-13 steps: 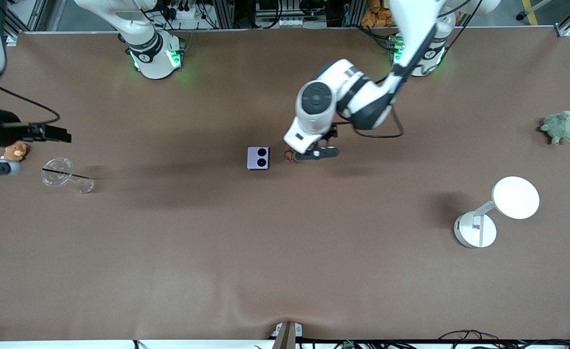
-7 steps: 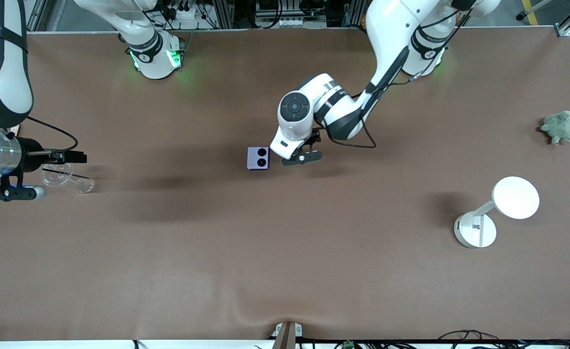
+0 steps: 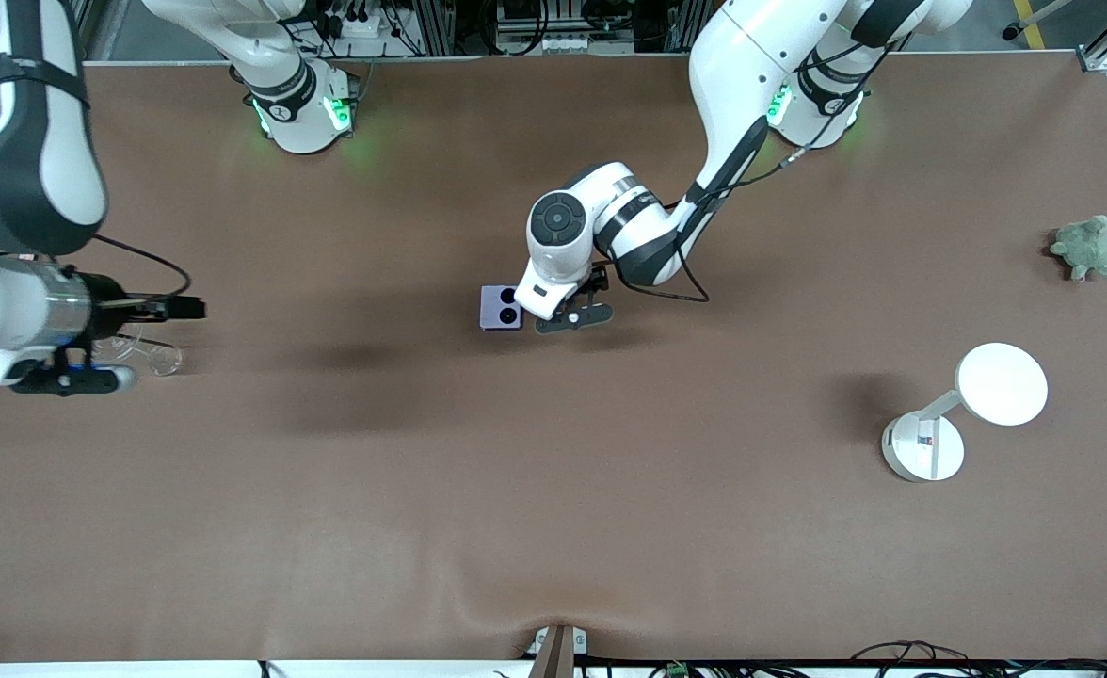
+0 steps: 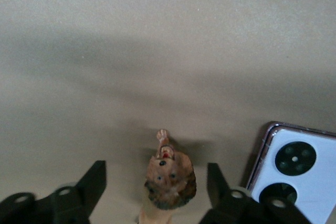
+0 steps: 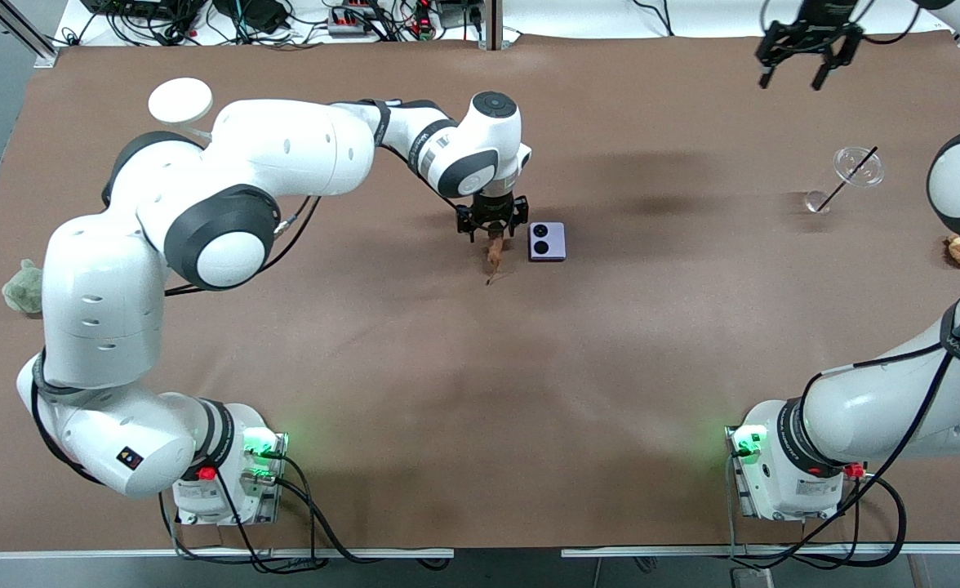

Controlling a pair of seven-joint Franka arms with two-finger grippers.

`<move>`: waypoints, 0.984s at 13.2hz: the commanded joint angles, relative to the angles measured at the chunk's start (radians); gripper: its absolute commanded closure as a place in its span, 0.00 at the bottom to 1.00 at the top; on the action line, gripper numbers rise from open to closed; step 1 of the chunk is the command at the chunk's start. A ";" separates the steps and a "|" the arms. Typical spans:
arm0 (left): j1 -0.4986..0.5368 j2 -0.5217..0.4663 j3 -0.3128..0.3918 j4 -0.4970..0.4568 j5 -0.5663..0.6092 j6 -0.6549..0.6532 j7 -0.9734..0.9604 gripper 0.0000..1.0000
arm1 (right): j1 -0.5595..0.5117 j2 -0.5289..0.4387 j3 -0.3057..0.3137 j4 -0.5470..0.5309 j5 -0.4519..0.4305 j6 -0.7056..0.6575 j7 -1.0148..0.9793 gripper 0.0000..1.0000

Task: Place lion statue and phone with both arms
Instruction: 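Close the left gripper on the lion statue and lift it, then carry the lion toward the lamp while the right gripper grasps the phone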

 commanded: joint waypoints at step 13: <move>0.242 -0.127 0.045 0.024 0.031 -0.117 0.198 0.79 | 0.204 -0.013 0.006 0.020 0.124 -0.030 0.103 0.00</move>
